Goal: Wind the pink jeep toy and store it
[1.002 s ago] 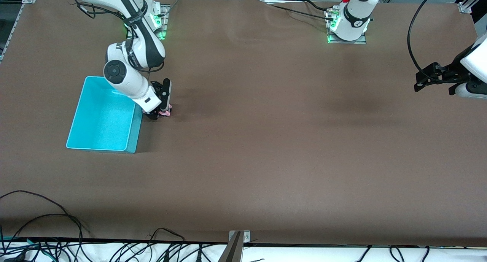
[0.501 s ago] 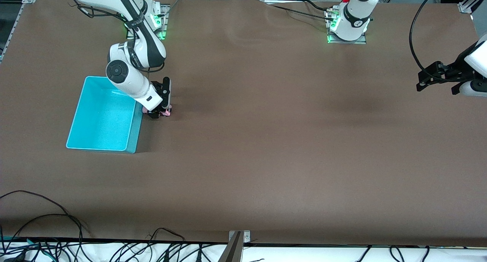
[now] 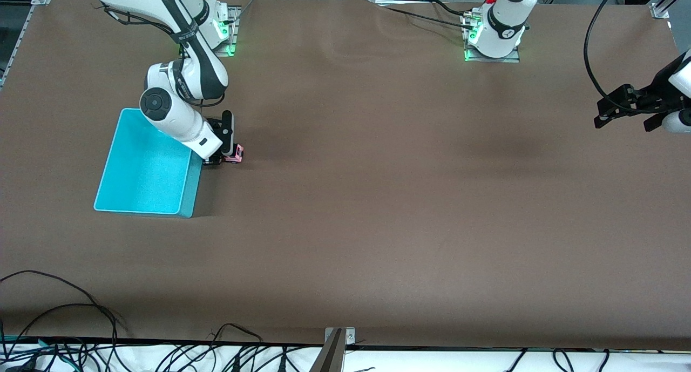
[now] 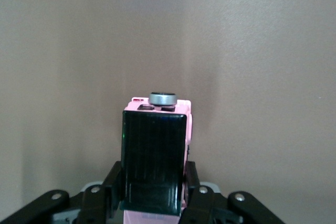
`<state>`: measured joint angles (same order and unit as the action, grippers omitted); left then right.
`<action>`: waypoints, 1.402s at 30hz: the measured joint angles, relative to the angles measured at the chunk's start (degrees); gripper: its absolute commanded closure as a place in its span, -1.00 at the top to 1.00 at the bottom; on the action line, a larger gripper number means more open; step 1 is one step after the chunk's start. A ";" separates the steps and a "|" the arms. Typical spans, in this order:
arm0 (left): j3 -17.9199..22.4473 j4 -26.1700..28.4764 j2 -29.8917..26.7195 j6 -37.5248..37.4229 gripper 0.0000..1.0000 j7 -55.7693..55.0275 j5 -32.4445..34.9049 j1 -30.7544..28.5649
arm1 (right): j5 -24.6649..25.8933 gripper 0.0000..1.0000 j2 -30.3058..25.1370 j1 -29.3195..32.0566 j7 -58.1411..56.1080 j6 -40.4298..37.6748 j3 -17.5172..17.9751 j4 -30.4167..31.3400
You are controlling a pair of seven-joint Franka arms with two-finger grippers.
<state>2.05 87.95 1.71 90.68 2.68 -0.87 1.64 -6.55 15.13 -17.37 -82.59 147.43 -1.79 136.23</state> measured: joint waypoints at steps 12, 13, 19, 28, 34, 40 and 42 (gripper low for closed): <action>0.00 0.00 -0.02 0.00 1.00 -0.03 0.00 -0.01 | 0.00 -0.47 -1.01 -0.19 0.00 -1.66 0.63 -2.05; 0.00 0.00 -0.02 0.00 1.00 -0.03 0.00 0.00 | 0.00 -0.47 -1.44 -0.20 0.00 -2.74 0.66 -2.70; -0.14 -0.01 -0.03 0.00 1.00 -0.03 0.00 0.10 | 0.00 -0.47 -4.50 -0.17 0.00 -14.06 0.56 -9.31; -0.08 -0.01 -0.03 0.00 1.00 -0.07 0.00 0.09 | 0.00 -0.46 -6.82 0.11 -4.04 -39.70 -7.99 -25.22; -0.08 -0.03 -0.03 0.00 1.00 -0.07 0.00 0.09 | -0.01 -0.47 -6.81 0.08 -9.63 -42.40 -12.57 -26.02; -0.12 -0.04 -0.03 0.00 1.00 -0.07 0.00 0.10 | -0.05 -0.47 -6.55 0.63 -18.53 -43.70 -19.42 -24.67; -0.13 -0.05 -0.03 0.00 1.00 -0.07 0.00 0.11 | -0.05 -0.47 -6.41 0.82 -20.56 -43.10 -20.71 -23.35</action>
<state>1.91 87.90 1.68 90.68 2.61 -0.87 1.76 -6.61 8.72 -16.55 -103.14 104.33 -22.50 112.88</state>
